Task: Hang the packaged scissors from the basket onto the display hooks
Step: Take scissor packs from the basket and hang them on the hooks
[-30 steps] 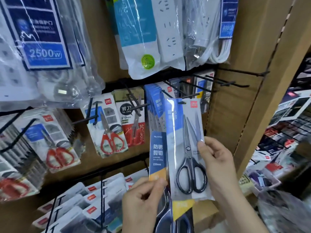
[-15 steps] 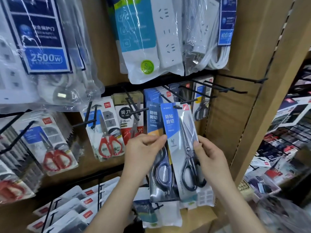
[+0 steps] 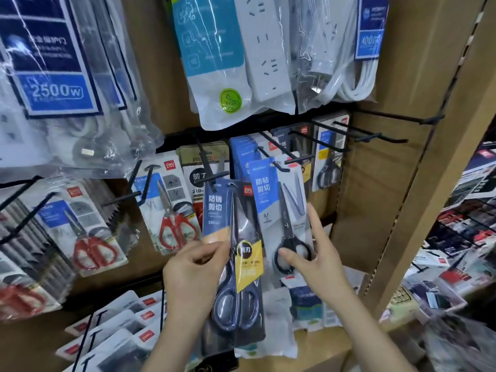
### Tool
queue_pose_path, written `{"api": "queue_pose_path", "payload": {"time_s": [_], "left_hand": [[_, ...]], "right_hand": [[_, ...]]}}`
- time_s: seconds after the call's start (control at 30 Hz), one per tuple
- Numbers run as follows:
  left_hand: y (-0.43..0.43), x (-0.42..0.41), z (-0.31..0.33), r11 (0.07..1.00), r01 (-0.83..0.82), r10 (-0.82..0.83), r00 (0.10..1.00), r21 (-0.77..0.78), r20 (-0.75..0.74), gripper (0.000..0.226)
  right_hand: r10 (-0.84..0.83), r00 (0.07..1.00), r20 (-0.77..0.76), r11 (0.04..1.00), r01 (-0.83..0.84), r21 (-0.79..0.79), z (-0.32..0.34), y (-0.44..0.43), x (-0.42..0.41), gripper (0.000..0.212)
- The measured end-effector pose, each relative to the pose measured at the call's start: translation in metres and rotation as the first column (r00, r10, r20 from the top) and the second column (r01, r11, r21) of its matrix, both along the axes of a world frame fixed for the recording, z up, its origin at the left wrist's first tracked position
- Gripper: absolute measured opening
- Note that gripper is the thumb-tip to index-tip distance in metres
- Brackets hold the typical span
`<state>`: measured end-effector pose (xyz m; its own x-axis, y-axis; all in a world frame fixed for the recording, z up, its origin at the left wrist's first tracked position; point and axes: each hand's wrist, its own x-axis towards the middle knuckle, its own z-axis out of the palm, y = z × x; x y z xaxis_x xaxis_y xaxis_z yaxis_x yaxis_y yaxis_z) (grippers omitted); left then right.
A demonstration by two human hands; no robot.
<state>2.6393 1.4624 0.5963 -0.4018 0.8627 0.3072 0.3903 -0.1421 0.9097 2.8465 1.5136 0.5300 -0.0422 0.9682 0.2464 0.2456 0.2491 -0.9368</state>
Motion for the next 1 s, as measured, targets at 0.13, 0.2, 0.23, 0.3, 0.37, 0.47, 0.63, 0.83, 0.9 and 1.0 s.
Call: {"api": "queue_pose_path", "payload": {"time_s": [0.13, 0.2, 0.23, 0.3, 0.37, 0.47, 0.63, 0.83, 0.9, 1.0], "left_hand": [[-0.018, 0.001, -0.018, 0.997, -0.004, 0.008, 0.999, -0.075, 0.050, 0.041], [-0.023, 0.002, -0.024, 0.997, -0.014, 0.019, 0.998, -0.078, 0.058, 0.044], [-0.025, 0.002, -0.026, 0.997, -0.022, 0.027, 0.998, -0.079, 0.064, 0.045], [-0.027, 0.000, -0.030, 0.996, -0.032, 0.039, 0.995, -0.078, 0.091, 0.044], [-0.029, -0.003, -0.032, 0.997, -0.039, 0.047, 0.992, -0.074, 0.115, 0.043], [-0.031, -0.002, -0.030, 0.997, -0.048, 0.057, 0.988, -0.062, 0.144, 0.038], [-0.034, 0.003, -0.025, 0.999, -0.027, 0.032, 0.981, -0.030, 0.194, 0.033], [-0.036, -0.003, -0.026, 0.999, 0.037, -0.031, 0.965, -0.020, 0.259, 0.030], [-0.035, -0.004, -0.027, 0.999, 0.048, -0.040, 0.959, -0.022, 0.281, 0.033], [-0.032, 0.000, -0.029, 0.998, 0.038, -0.018, 0.916, -0.041, 0.400, 0.038]], "right_hand": [[-0.145, 0.989, 0.027, 0.989, 0.145, -0.007, -0.001, 0.039, -0.015, 0.075], [-0.164, 0.981, 0.108, 0.986, 0.166, -0.017, -0.003, 0.056, -0.020, 0.073], [-0.163, 0.974, 0.159, 0.985, 0.169, -0.025, -0.005, 0.063, -0.022, 0.073], [-0.154, 0.965, 0.213, 0.983, 0.172, -0.066, -0.009, 0.075, -0.027, 0.076], [-0.155, 0.972, 0.177, 0.975, 0.179, -0.129, -0.010, 0.080, -0.035, 0.092], [-0.117, 0.989, 0.086, 0.987, 0.125, -0.098, -0.012, 0.079, -0.050, 0.094], [-0.093, 0.994, 0.057, 0.994, 0.096, -0.053, -0.017, 0.065, -0.057, 0.077], [-0.237, 0.948, 0.214, 0.969, 0.248, -0.024, -0.001, 0.039, -0.028, 0.094], [-0.204, 0.973, 0.110, 0.977, 0.209, -0.036, 0.012, 0.010, -0.021, 0.079], [0.063, 0.971, -0.231, 0.944, -0.133, -0.301, 0.024, -0.039, -0.022, 0.048]]}}
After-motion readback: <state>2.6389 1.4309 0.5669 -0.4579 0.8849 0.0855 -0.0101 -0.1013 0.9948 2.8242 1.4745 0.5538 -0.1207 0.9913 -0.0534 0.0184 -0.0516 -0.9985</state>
